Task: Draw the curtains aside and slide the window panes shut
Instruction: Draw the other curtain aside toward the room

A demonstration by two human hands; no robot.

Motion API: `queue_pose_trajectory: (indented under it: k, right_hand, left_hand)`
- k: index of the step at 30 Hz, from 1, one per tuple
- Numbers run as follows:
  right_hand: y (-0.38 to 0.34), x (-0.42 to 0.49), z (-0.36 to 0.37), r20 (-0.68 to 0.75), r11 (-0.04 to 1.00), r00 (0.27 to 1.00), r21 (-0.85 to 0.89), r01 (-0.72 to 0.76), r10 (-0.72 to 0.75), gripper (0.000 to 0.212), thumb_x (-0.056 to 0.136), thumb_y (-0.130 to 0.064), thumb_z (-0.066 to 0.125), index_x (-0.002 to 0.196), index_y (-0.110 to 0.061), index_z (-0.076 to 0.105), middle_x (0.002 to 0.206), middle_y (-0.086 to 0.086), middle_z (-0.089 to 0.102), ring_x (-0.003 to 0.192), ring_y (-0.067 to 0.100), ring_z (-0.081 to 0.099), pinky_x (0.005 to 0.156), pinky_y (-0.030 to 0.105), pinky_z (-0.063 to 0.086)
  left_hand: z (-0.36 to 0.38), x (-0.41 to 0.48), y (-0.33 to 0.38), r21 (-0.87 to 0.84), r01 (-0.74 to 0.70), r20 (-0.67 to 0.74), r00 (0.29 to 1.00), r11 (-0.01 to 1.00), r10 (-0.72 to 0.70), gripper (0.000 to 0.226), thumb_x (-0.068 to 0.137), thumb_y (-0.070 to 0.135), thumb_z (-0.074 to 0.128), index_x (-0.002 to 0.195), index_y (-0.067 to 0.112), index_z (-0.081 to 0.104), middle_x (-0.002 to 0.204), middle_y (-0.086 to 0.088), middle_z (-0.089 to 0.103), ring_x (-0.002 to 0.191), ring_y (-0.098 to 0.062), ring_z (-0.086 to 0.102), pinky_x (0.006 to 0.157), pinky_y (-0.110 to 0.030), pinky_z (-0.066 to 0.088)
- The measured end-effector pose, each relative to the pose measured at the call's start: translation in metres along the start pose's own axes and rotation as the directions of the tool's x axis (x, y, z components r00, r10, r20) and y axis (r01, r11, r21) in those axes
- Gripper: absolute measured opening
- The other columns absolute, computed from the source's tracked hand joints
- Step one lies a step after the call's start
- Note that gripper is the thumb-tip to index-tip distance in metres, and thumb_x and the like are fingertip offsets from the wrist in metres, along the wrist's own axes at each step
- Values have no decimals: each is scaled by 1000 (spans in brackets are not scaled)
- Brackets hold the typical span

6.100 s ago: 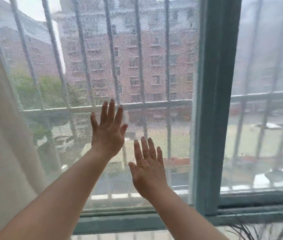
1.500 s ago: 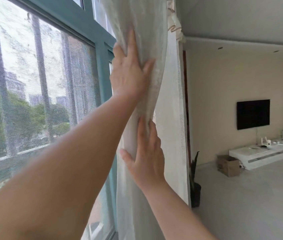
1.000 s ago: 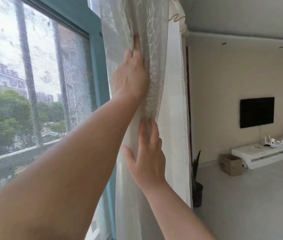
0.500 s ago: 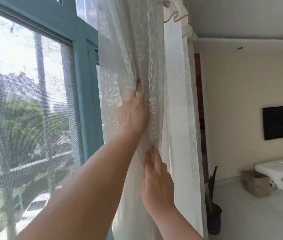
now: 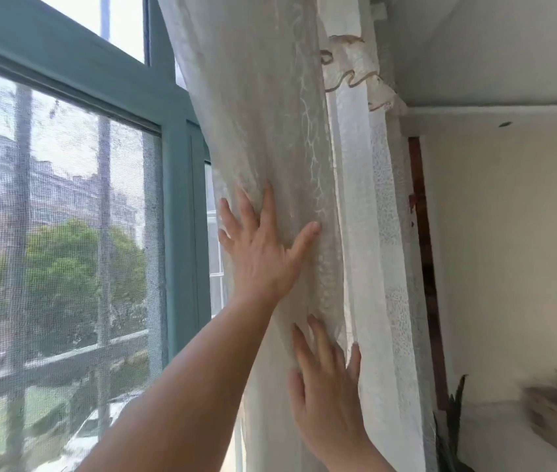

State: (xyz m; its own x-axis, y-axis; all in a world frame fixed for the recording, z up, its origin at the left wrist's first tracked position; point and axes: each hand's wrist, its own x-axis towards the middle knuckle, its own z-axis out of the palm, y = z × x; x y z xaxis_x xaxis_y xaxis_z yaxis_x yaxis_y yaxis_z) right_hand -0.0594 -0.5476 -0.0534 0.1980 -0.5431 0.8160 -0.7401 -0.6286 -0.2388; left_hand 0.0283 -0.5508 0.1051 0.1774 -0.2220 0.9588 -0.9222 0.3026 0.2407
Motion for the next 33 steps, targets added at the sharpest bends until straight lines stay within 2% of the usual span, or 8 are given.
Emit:
queue_pose_trajectory:
  k: [4, 9, 14, 18, 20, 23, 27, 33]
  right_hand:
    - [-6, -4, 16, 42, 987, 990, 100, 130, -134, 54, 95, -17, 33, 147, -27, 20, 155, -6, -4, 142, 13, 10, 114, 45, 1]
    - [-13, -24, 28, -81, 966, 982, 182, 185, -173, 75, 88, -3, 47, 149, -26, 11, 158, 3, 0, 144, 17, 6, 112, 47, 24]
    - [-25, -25, 34, -225, 978, 974, 192, 77, -32, 105, 67, -31, 80, 145, -12, 13, 153, 19, 11, 140, 39, 12, 107, 58, 24]
    - [-36, -16, 40, -136, 944, 982, 318, -85, 134, 124, 58, -50, 81, 146, -22, -2, 153, 13, -11, 142, 37, 3, 112, 50, 19]
    - [-39, -15, 45, -77, 933, 984, 337, -128, 163, 125, 60, -55, 78, 143, -28, -11, 154, 9, -16, 142, 33, 10, 109, 45, 32]
    - [-42, -15, 46, -31, 953, 987, 269, -141, 155, 121, 69, -52, 73, 142, -35, -22, 157, 11, -1, 138, 30, 28, 93, 41, 47]
    - [-36, -14, 43, -79, 971, 985, 198, -134, 152, 108, 67, -27, 82, 148, -18, 10, 142, 21, 41, 115, 36, 56, 69, 43, 58]
    - [-14, -9, 36, -26, 978, 990, 157, -136, 142, 108, 76, -35, 72, 146, -23, -10, 154, 11, 21, 124, 32, 46, 83, 41, 51]
  left_hand:
    - [-3, -17, 7, -144, 10, -7, 1000, 989, -11, 104, 64, 90, 35, 142, 44, -16, 153, 6, -24, 141, -29, -19, 109, -50, -4]
    - [-3, -41, -11, 74, 63, 39, 997, 995, -66, 120, 67, 78, 54, 141, 31, -28, 151, -6, -28, 140, -40, -10, 110, -61, 12]
    - [-6, -46, -26, 78, 92, 31, 995, 993, -94, 124, 63, 75, 60, 143, 28, -22, 153, -9, -22, 141, -36, 0, 107, -62, 15]
    - [-7, -45, -31, 33, 110, 53, 992, 993, -112, 123, 61, 77, 60, 143, 33, -21, 151, -6, -28, 140, -40, -3, 107, -61, 19]
    - [-6, -43, -32, -15, 103, 87, 991, 995, -101, 122, 62, 74, 62, 143, 36, -21, 149, -6, -33, 140, -40, -2, 106, -56, 28]
    - [-2, -42, -29, -21, 58, 124, 991, 998, -55, 119, 66, 67, 66, 142, 38, -21, 149, -6, -34, 142, -37, 2, 93, -49, 44]
    - [8, -40, -23, 47, 27, 142, 989, 999, -33, 116, 70, 64, 65, 144, 35, -19, 150, -11, -30, 141, -37, 12, 89, -51, 48]
    - [25, -38, -10, 63, 27, 175, 984, 998, -37, 116, 68, 66, 65, 139, 42, -23, 153, -11, -24, 133, -39, 30, 79, -50, 52]
